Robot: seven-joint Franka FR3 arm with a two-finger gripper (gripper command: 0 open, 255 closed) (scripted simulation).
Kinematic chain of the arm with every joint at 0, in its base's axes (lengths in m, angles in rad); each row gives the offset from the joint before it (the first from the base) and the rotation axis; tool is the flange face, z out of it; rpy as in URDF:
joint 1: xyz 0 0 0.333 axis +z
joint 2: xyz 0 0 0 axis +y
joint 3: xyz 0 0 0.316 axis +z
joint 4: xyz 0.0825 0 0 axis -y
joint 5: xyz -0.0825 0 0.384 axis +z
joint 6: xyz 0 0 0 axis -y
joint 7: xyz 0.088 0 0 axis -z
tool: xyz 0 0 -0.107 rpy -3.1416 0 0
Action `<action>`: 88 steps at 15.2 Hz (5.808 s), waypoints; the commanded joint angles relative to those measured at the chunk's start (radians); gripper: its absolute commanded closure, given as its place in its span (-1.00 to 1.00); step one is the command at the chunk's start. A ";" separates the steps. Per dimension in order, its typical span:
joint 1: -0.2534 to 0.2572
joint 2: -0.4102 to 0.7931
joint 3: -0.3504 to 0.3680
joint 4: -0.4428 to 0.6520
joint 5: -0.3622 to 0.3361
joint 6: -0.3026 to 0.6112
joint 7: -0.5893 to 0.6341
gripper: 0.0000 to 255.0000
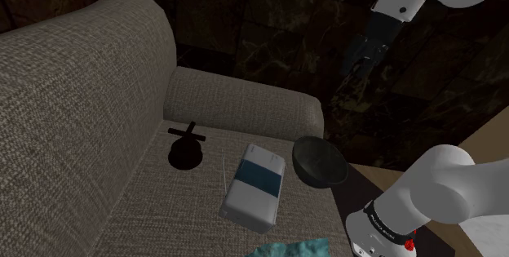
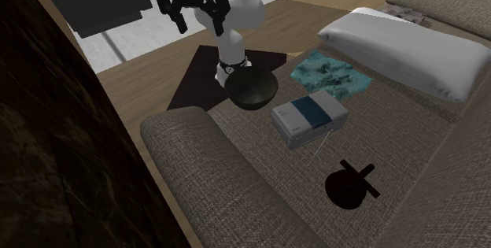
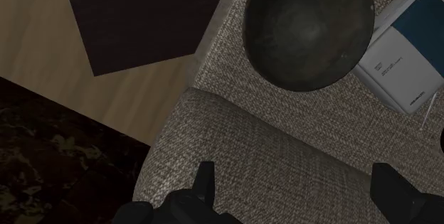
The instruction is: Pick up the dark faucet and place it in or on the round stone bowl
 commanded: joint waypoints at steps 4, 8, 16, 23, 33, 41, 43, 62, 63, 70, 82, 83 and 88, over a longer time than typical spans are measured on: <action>0.024 0.042 0.059 -0.015 0.027 0.066 0.046 -1.00; 0.054 0.114 0.137 -0.018 0.055 0.155 0.107 -1.00; 0.100 0.311 0.287 0.033 0.071 0.321 0.234 -1.00; 0.127 0.529 0.408 0.140 0.016 0.439 0.367 -1.00; 0.202 0.904 0.516 0.398 -0.197 0.515 0.601 -1.00; 0.286 1.112 0.510 0.552 -0.322 0.533 0.702 -1.00; 0.287 1.124 0.507 0.541 -0.330 0.555 0.706 -1.00; 0.289 1.141 0.502 0.528 -0.339 0.583 0.713 1.00; 0.289 1.141 0.502 0.528 -0.339 0.583 0.713 1.00; 0.283 1.101 0.513 0.570 -0.315 0.505 0.695 1.00; 0.280 1.055 0.525 0.672 -0.284 0.363 0.670 1.00; 0.280 1.052 0.526 0.682 -0.282 0.351 0.669 1.00; 0.282 1.043 0.529 0.737 -0.275 0.288 0.662 1.00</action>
